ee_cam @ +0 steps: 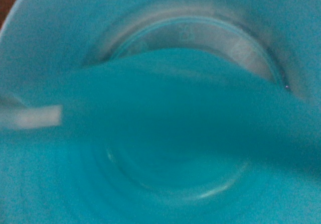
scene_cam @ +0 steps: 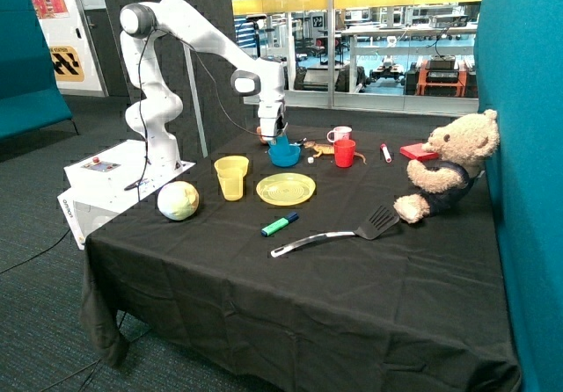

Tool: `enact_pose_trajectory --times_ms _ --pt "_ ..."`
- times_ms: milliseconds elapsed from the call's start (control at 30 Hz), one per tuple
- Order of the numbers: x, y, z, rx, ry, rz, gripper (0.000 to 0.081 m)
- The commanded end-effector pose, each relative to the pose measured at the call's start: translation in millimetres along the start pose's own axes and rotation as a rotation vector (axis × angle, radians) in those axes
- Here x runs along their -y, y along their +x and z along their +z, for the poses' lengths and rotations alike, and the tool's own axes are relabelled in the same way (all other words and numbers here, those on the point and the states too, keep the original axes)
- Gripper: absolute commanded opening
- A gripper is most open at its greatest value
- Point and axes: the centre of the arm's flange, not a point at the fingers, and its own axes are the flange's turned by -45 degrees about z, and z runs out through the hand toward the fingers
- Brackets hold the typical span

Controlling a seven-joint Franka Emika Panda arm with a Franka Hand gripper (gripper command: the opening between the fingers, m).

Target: Match the cups with the appropriate bowls

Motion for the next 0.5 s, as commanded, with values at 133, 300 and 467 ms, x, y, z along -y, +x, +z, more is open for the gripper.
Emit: enact_pose_trajectory --times_ms 133,300,467 --pt "-7.0 6.8 -4.4 0.0079 -0.0027 0.001 0.0374" --pt "-9.7 4.9 -4.5 0.0079 -0.0027 -0.004 0.0526" --pt "-10.9 3.4 -3.9 0.0079 -0.0027 -0.004 0.0573"
